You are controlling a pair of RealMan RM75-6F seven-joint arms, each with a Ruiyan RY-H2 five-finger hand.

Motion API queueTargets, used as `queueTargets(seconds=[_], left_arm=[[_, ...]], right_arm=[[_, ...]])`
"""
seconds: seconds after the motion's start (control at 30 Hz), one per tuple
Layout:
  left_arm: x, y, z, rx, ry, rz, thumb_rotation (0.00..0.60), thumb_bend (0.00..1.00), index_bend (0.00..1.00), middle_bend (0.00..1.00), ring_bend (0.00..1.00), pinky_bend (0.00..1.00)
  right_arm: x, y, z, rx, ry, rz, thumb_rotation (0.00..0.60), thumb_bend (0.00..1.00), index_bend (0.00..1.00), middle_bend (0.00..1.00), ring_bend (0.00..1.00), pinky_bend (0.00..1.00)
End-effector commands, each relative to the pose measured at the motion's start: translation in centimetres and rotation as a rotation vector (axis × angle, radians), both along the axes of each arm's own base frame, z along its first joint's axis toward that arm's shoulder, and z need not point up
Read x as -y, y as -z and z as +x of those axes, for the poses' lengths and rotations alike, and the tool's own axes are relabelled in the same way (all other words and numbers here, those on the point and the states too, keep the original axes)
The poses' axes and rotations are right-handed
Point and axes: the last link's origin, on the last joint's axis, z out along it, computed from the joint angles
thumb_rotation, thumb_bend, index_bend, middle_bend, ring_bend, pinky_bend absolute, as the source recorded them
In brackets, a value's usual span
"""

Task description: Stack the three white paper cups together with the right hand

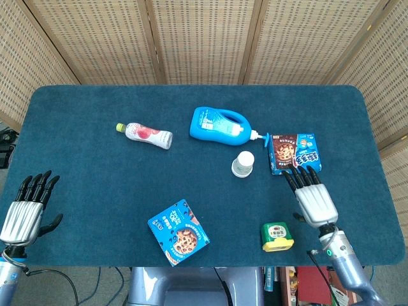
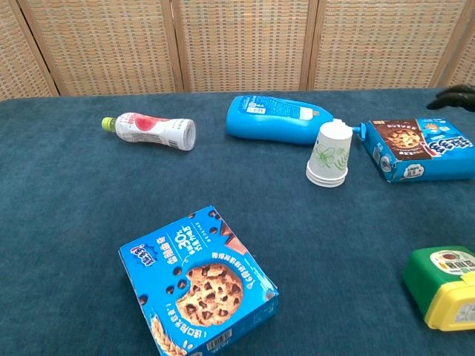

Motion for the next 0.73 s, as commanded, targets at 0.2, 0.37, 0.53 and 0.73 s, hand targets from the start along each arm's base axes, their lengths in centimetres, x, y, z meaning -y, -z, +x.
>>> queueTargets(seconds=[0.2,0.37,0.53,0.73], left_arm=[[-0.2,0.1,-0.3,-0.003,-0.014,0.006,0.600,0.29,0.00,0.00,0.00,0.00],[-0.4,0.3,-0.7,0.005,-0.031,0.002,0.600,0.29,0.00,0.00,0.00,0.00],[-0.6,0.5,-1.0,0.015,-0.050,0.004,0.600,0.29,0.00,0.00,0.00,0.00],[-0.6,0.3,-1.1,0.008,-0.068,-0.004,0.600,0.29,0.00,0.00,0.00,0.00]], right_arm=[[-4.3,-1.1,-4.0,0.054,0.067,-0.071,0.600,0.06,0.00,0.00,0.00,0.00],[-6.2,-1.9,-5.7,0.084,0.127,-0.116,0.600,0.06,0.00,0.00,0.00,0.00],[-7.1,-1.9,-6.9,0.121,0.155,-0.134,0.600,0.06,0.00,0.00,0.00,0.00],[-7.1,-2.2,-7.0,0.133,0.127,-0.173,0.600,0.06,0.00,0.00,0.00,0.00]])
